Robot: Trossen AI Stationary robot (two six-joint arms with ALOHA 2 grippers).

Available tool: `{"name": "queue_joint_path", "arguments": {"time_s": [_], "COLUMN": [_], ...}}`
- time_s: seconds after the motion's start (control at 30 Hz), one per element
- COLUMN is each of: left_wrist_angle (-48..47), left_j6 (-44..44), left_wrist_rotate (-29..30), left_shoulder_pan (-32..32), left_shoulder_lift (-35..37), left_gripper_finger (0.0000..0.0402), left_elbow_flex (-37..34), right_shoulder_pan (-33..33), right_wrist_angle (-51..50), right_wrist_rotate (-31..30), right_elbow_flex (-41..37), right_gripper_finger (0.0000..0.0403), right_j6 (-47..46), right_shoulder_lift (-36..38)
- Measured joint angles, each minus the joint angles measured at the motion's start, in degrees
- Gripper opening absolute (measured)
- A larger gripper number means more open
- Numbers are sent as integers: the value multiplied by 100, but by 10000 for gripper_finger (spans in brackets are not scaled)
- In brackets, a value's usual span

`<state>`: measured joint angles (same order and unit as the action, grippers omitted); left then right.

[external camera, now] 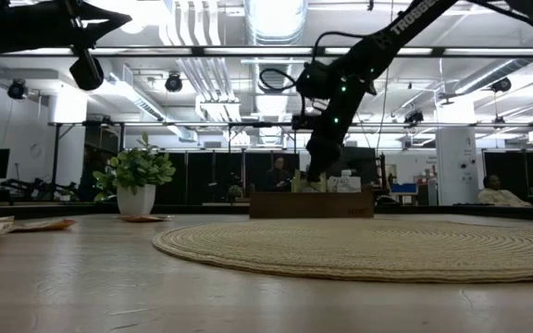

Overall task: Pick & Place Tea
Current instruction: Put the yellow tea bag into the middle section of the wooden organizer

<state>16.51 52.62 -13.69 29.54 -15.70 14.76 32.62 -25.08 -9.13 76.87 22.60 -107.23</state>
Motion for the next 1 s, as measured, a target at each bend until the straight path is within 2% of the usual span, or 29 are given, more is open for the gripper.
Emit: {"name": "queue_joint_path", "arguments": {"time_s": [0.37,0.67,0.83,1.0], "left_wrist_angle": [0,-2,-2,-2], "left_j6": [140,35,30,22], "left_wrist_rotate": [-195,-190,-188,-186], "left_shoulder_pan": [0,0,0,0], "left_shoulder_lift": [0,-1,-2,0], "left_gripper_finger": [0,0,0,0], "left_elbow_flex": [0,0,0,0], "right_shoulder_pan": [-223,-360,-373,-357], "right_wrist_angle": [66,10,-210,-130], "right_wrist_rotate": [-22,-10,-549,230], "right_elbow_flex": [38,-31,-34,-38], "right_gripper_finger": [226,226,226,226], "right_j6": [-369,233,361,419], "right_shoulder_lift": [-401,-418,-390,-324]}}
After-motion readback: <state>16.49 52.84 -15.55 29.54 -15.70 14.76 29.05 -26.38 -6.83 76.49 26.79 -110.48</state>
